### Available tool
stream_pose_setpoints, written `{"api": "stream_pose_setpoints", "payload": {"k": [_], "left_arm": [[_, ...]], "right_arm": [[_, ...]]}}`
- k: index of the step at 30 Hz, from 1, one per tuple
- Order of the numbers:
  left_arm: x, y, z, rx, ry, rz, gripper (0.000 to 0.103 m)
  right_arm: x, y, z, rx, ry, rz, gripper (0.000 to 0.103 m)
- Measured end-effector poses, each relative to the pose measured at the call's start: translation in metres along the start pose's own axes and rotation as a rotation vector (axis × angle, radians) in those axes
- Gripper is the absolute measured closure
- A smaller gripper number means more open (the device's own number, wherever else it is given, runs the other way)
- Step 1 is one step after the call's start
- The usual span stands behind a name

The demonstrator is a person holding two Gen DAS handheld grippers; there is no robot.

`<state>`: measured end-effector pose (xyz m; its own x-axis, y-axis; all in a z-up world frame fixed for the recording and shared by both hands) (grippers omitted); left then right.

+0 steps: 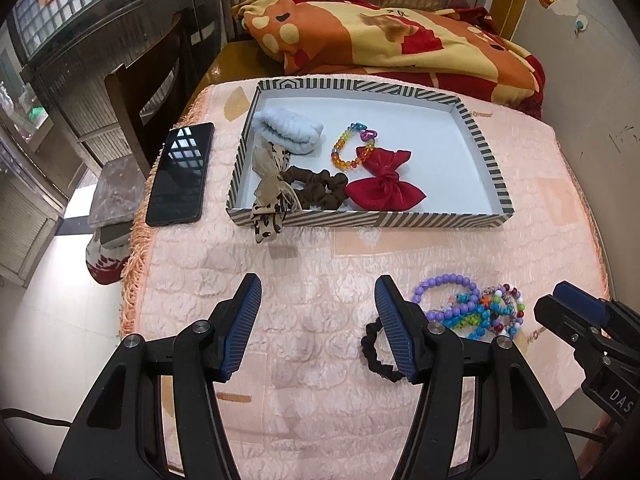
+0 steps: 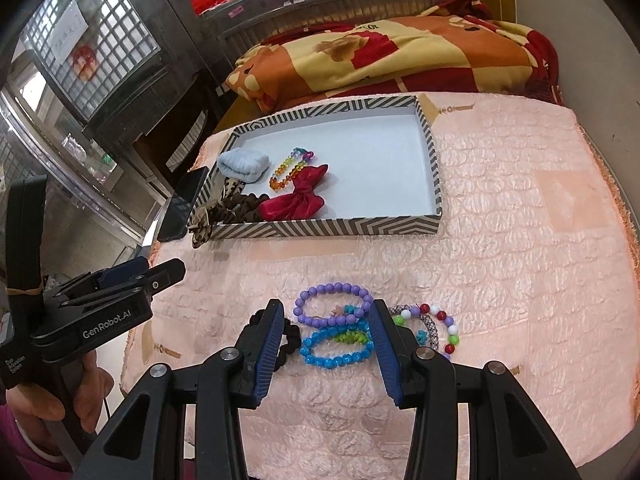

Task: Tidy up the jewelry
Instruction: 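Move left tool to the black scrunchie while right tool approaches the purple bracelet, then grasp the black scrunchie with left tool while right grasps the purple bead bracelet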

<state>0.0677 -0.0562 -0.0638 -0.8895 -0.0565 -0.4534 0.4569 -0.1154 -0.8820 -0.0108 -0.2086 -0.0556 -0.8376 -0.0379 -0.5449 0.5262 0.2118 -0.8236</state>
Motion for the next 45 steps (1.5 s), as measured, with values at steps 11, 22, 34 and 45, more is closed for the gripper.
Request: {"api": "stream_pose_setpoints", "payload": {"k": [11, 22, 34, 45], "left_arm": [[0.015, 0.015, -0.012, -0.002, -0.038, -0.077, 0.044], [0.047, 0.051, -0.01, 0.044, -0.023, -0.232, 0.044], [0.073, 0.085, 0.002, 0.01, 0.029, -0.321, 0.044], [0.076, 0.087, 0.01, -0.018, 0.057, -0.306, 0.044]], "right_arm": [[0.031, 0.025, 0.015, 0.01, -0.002, -0.089, 0.061], [0.017, 0.052, 0.029, 0.013, -0.02, -0.105, 0.061], [0.003, 0.104, 0.027, 0.023, -0.144, -0.185, 0.061], [0.005, 0.132, 0.01, 0.051, -0.269, -0.252, 0.085]]}}
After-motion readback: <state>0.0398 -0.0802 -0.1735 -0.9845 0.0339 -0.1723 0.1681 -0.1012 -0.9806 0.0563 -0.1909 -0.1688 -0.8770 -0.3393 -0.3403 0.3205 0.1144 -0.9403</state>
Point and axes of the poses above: each gripper's, at about its wrist camera, not at the fingertips, and y roughly the way its jaws point, z to its right, x to its underside, the point moved 8 cm from there along y, roughly the way its jaws point, and after that the axes turned 13 degrees about -y, right-handed, at the moved point
